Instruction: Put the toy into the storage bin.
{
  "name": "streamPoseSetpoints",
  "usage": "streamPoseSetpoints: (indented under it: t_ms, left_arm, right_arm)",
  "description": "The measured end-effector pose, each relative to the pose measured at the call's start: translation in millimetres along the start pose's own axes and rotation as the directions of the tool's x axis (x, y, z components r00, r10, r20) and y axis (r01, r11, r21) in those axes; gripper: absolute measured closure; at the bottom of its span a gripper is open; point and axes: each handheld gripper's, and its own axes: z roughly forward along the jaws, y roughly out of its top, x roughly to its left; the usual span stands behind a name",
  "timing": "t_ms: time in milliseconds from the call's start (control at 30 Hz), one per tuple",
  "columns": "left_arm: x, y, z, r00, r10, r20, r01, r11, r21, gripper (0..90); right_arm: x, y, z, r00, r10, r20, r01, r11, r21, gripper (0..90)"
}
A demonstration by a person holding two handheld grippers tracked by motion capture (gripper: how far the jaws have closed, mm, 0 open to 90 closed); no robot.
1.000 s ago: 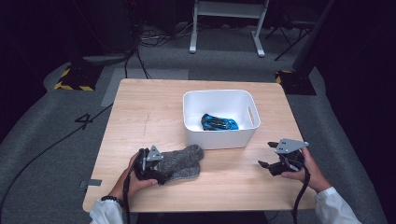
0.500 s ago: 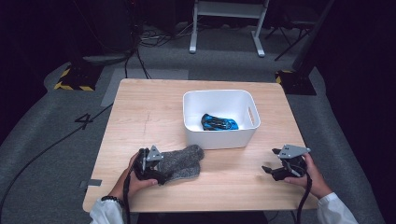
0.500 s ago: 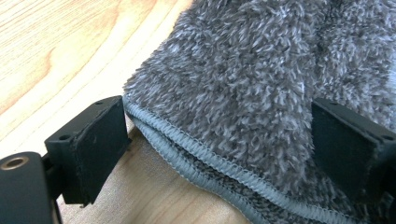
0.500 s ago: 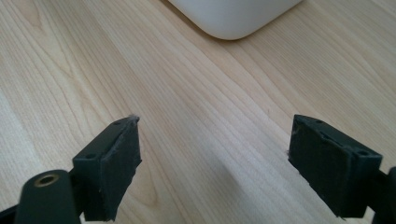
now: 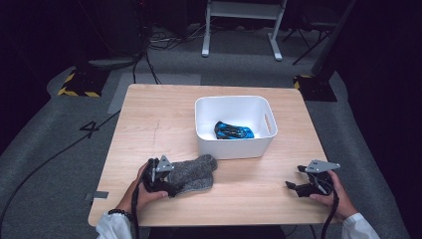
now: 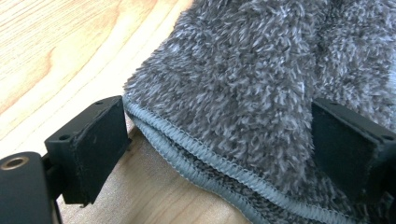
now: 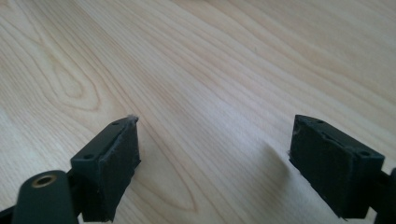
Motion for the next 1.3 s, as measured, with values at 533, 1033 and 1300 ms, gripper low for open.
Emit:
streamPoseSetpoints:
  t_ms: [533,1033,1300]
  left_arm:
    - [-0.3,-0.1,-0.1,1.0000,-0.002,-0.003,0.002,1.0000,0.000,9.0]
    - [-2.4,-1.8,-1.9,0.9998,-0.012,-0.017,0.012,0.9999,0.002,9.0]
    - [-1.8,-1.6,-1.6,0.9999,-0.010,-0.012,0.010,0.9999,0.001,9.0]
  right_arm:
    - [-8.5,-14.4,-5.0,0.9955,0.089,0.031,-0.088,0.995,-0.044,14.2]
    - [-8.4,-14.4,-5.0,0.9955,0.090,0.030,-0.089,0.995,-0.044,14.2]
    - [-8.4,-14.4,-4.9,0.9954,0.090,0.030,-0.089,0.995,-0.044,14.2]
